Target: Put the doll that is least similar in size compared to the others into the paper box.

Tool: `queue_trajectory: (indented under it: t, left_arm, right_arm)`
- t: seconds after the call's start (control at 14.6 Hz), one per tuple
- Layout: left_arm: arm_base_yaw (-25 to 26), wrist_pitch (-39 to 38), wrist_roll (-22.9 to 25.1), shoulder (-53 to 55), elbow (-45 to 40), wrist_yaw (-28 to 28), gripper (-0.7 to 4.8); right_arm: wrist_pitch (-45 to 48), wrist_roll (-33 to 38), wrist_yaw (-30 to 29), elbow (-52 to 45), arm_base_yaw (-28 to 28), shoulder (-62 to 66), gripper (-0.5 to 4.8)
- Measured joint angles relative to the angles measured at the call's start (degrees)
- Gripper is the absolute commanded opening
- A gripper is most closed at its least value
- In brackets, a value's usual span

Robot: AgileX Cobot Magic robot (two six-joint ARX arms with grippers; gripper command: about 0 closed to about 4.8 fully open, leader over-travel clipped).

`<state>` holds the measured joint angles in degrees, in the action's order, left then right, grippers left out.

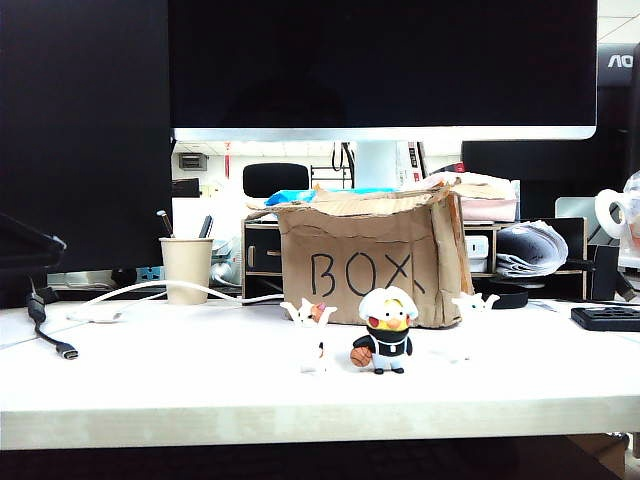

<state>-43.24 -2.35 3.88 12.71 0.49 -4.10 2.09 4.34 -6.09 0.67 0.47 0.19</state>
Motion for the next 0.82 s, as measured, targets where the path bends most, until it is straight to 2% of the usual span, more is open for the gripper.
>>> queue_trajectory:
  t: [0.27, 0.61, 0.68, 0.82]
  left_arm:
    - [0.0, 0.0, 0.0, 0.0, 0.0, 0.0, -0.05]
    - [0.0, 0.0, 0.0, -0.2, 0.0, 0.0, -0.05]
    - [0.0, 0.0, 0.0, -0.2, 0.0, 0.0, -0.05]
    - [0.0, 0.0, 0.0, -0.2, 0.0, 0.0, -0.05]
  right_arm:
    - [0.2, 0.0, -0.9, 0.0, 0.0, 0.0, -0.01]
    - [7.9, 0.0, -4.6, 0.0, 0.0, 0.0, -0.01]
    - [8.0, 0.7, -5.7, 0.0, 0.0, 0.0, -0.01]
    - [9.1, 7.7, -7.3, 0.1, 0.0, 0.0, -0.02]
